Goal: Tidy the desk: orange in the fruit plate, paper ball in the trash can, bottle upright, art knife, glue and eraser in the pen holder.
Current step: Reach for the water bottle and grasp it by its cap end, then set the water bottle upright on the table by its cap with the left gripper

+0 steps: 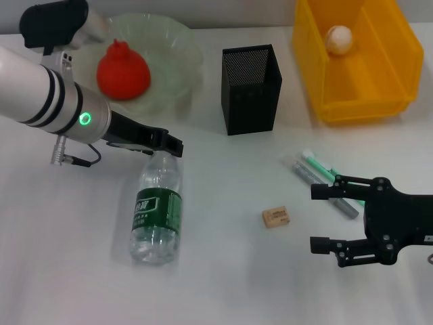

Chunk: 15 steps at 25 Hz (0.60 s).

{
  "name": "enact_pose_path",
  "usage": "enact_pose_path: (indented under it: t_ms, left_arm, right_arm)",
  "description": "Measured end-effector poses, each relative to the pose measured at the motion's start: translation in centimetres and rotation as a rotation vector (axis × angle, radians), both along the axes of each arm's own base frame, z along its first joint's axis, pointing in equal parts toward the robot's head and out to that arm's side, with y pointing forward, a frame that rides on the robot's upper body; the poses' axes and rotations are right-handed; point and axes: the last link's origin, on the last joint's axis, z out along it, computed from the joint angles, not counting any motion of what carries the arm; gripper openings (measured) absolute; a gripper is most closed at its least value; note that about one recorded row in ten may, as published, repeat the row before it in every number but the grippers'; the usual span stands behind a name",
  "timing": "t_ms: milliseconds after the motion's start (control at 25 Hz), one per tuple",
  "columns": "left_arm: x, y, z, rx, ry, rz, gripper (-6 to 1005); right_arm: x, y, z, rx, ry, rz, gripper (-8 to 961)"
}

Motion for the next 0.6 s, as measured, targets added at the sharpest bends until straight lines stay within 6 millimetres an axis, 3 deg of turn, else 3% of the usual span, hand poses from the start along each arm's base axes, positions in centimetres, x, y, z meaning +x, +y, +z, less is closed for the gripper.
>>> enact_pose_path:
  t_ms: [320, 600]
  left_arm:
    - [0.4, -0.4, -0.7, -0.031, 0.026, -0.05, 469]
    - [1.3, -1.7, 0.5, -0.026, -0.001, -0.191, 456]
  right_arm:
    - [0.3, -0.5, 0.9, 0.029, 0.041, -0.017, 843]
    - [0.6, -1.0, 1.4, 0.052, 0.07, -0.023, 842]
